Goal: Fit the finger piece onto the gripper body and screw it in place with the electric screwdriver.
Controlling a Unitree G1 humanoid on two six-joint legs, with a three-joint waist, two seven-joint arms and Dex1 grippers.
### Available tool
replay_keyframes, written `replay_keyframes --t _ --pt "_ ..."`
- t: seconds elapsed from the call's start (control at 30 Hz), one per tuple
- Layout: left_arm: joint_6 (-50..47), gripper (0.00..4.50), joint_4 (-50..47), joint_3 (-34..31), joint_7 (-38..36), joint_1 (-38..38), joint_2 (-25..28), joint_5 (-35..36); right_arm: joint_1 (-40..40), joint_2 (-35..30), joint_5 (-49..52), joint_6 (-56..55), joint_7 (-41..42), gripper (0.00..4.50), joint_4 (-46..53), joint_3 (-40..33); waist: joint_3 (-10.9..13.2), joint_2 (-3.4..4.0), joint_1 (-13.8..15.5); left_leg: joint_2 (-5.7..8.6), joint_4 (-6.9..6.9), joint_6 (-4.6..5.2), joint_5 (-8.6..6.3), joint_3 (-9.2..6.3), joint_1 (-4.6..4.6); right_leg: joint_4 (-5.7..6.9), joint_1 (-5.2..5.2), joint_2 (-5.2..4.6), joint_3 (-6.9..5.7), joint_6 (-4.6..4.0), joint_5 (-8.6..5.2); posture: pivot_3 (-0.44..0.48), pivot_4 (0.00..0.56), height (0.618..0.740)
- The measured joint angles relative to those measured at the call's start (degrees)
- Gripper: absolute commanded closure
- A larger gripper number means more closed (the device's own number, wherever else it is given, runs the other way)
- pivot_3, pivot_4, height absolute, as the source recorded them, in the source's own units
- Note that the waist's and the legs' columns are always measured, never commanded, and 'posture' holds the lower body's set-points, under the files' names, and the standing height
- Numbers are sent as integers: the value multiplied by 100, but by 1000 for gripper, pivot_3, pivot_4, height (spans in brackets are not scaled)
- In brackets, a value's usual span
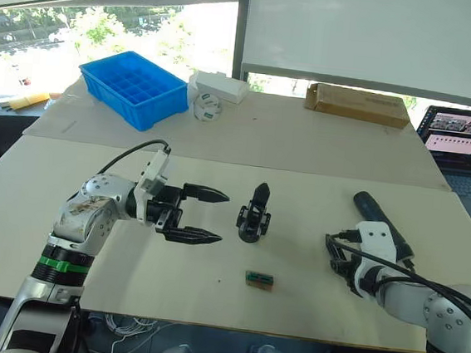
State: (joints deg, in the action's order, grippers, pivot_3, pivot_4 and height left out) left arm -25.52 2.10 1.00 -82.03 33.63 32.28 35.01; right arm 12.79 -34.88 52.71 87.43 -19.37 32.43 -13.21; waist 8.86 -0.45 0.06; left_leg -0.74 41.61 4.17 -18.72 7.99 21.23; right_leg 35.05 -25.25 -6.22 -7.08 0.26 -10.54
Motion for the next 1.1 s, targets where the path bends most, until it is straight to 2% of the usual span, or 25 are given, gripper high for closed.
replay_keyframes --t 0.07,0.2,0.3,0.37,0.43,0.67,0.83,1.1 --pt "-445 0 5 -190 499 158 -163 239 -199 -793 -609 -814 558 3404 396 388 10 16 10 8 1 3 0 -2 4 -1 -5 -2 16 17 -7 0 150 740" --pt "-1291 0 -1 -569 1960 683 -869 664 -189 -1322 -2191 -2795 866 3404 1136 558 10 13 8 5 1 2 0 -3 1 0 1 3 18 22 -8 0 150 740" --pt "-1726 0 45 -917 3340 1100 -1677 912 108 -1361 -3173 -3747 928 3404 1387 1259 11 8 -2 4 1 -1 2 -4 -1 2 2 4 21 21 -8 0 150 740" --pt "-1871 0 66 -1108 4229 1322 -2320 1104 544 -1139 -3869 -4259 921 3404 1411 1912 12 7 -18 4 1 -2 2 -3 -3 0 3 4 23 21 -8 0 150 740" --pt "-1935 0 62 -1151 4701 1360 -2705 1266 830 -885 -4335 -4491 920 3404 1389 2357 12 7 -20 3 -1 -5 4 -4 -3 1 3 7 18 18 -8 0 150 740" --pt "-1842 0 121 -1249 5195 1384 -3288 1476 1159 -252 -5456 -4828 1156 3404 837 3036 13 7 6 4 0 -7 6 0 -1 -1 5 10 9 16 -7 0 150 740" --pt "-1592 0 116 -1326 5424 1542 -3532 1507 1160 12 -5899 -5060 1526 3404 741 3044 13 7 -6 5 -2 -8 6 0 -1 -3 4 12 9 15 -7 0 150 740" --pt "-1698 0 -30 -1347 6085 1646 -3785 1983 1054 520 -6266 -5276 2015 3404 762 3032 13 7 -15 4 -2 -10 8 -2 -2 -2 5 14 9 14 -6 0 150 740"
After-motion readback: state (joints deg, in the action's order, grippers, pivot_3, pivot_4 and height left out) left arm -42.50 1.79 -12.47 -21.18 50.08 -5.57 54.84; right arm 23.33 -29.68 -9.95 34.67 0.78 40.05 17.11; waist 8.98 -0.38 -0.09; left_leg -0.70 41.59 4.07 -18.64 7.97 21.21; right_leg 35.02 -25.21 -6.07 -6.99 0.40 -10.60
